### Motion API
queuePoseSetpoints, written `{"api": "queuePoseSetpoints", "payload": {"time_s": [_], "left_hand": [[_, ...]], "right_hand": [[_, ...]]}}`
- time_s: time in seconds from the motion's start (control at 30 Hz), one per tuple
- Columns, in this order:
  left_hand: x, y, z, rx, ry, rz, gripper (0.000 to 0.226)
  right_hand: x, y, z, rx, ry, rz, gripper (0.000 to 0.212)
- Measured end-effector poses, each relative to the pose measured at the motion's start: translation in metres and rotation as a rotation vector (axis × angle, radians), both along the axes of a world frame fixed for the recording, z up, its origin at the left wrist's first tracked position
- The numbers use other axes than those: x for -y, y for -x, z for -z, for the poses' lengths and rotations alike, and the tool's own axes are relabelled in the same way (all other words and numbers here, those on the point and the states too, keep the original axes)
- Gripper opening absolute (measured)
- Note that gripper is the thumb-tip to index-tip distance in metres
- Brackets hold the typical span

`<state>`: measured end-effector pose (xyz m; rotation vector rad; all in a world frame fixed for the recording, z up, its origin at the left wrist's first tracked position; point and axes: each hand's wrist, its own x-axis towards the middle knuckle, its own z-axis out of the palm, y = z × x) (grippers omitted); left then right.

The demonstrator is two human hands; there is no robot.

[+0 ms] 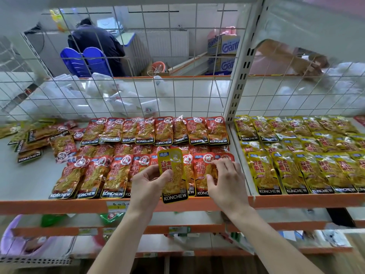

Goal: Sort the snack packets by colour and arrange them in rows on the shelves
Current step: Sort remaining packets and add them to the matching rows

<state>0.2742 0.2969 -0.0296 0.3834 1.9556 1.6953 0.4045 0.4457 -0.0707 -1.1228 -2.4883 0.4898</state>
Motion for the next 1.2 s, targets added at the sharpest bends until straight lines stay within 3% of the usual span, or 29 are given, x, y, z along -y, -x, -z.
{"api": "queuePoseSetpoints", "payload": {"time_s": [0.6,0.83,0.97,1.1,1.2], "left_hand": [[-0.001,-0.013,0.004,-0.010,0.072,0.024,0.010],[-0.010,-0.001,-0.002,-0.017,0.065,0.143,0.011],[-0.010,0.010,-0.006,0.011,0.038,0.230,0.024],[-0.011,0.013,-0.010,0.016,0.001,0.316,0.022],[-0.018,0.010,-0.014,0.000,-0.014,0.410,0.008]], "right_hand": [[0.003,-0.005,0.006,0.061,-0.062,-0.023,0.042],[0.009,-0.007,-0.006,0.109,-0.004,-0.031,0.047],[0.015,-0.013,-0.019,0.086,0.015,0.004,0.050],[0.029,-0.025,-0.031,0.072,-0.010,0.080,0.051],[0.039,-0.041,-0.040,0.042,-0.037,0.156,0.050]]}}
